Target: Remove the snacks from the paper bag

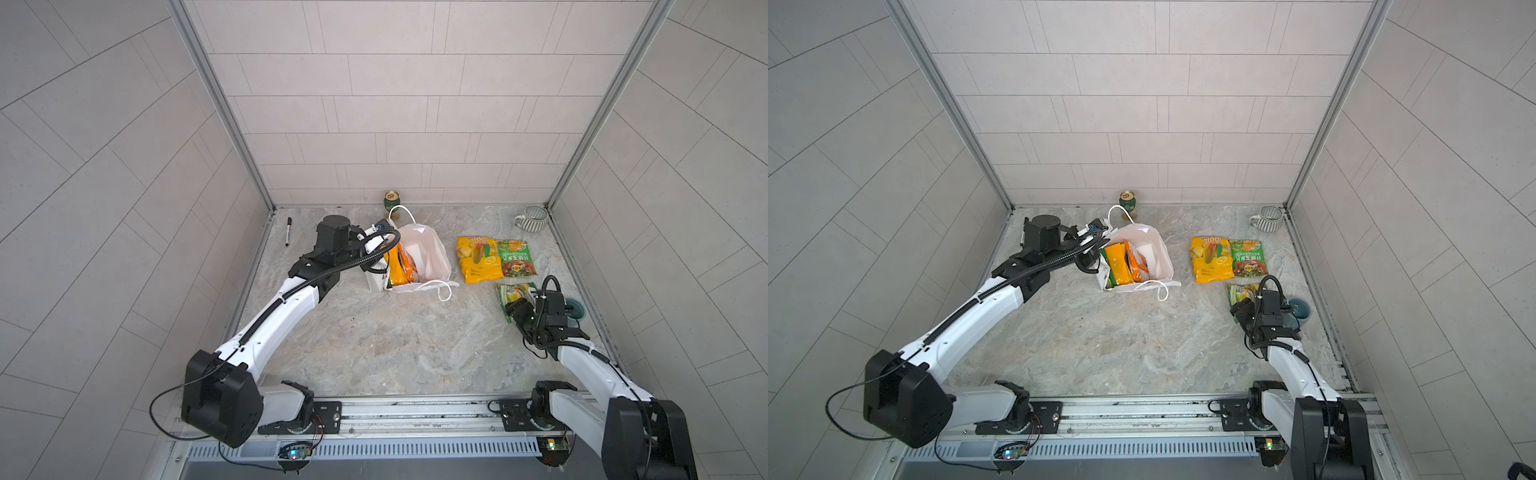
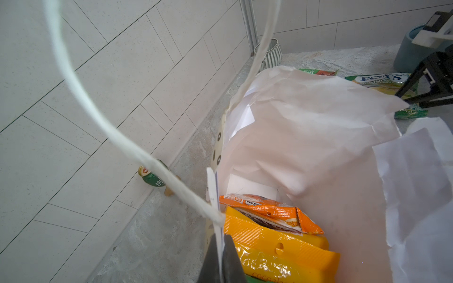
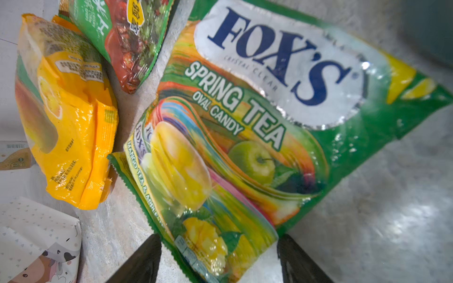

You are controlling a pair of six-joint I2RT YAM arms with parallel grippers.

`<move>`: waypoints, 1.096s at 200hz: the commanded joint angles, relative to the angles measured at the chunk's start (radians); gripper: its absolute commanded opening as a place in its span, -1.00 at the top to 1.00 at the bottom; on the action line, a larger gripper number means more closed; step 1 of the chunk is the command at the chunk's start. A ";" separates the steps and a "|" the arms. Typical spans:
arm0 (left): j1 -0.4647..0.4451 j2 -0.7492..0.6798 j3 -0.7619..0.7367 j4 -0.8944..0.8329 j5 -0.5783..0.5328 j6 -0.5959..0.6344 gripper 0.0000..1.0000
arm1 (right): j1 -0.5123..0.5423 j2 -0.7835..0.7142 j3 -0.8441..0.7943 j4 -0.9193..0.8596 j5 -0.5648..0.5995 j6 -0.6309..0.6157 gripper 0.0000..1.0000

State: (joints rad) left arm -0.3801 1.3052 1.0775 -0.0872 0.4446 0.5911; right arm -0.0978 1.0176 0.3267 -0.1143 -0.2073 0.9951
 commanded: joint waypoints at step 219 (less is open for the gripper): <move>-0.006 -0.001 0.001 0.024 0.021 -0.006 1.00 | 0.232 0.103 0.286 -0.177 0.087 -0.371 0.88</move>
State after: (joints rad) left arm -0.3801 1.3075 1.0775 -0.0864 0.4465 0.5911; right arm 0.0788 0.9977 0.5545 -0.1738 -0.1219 0.7509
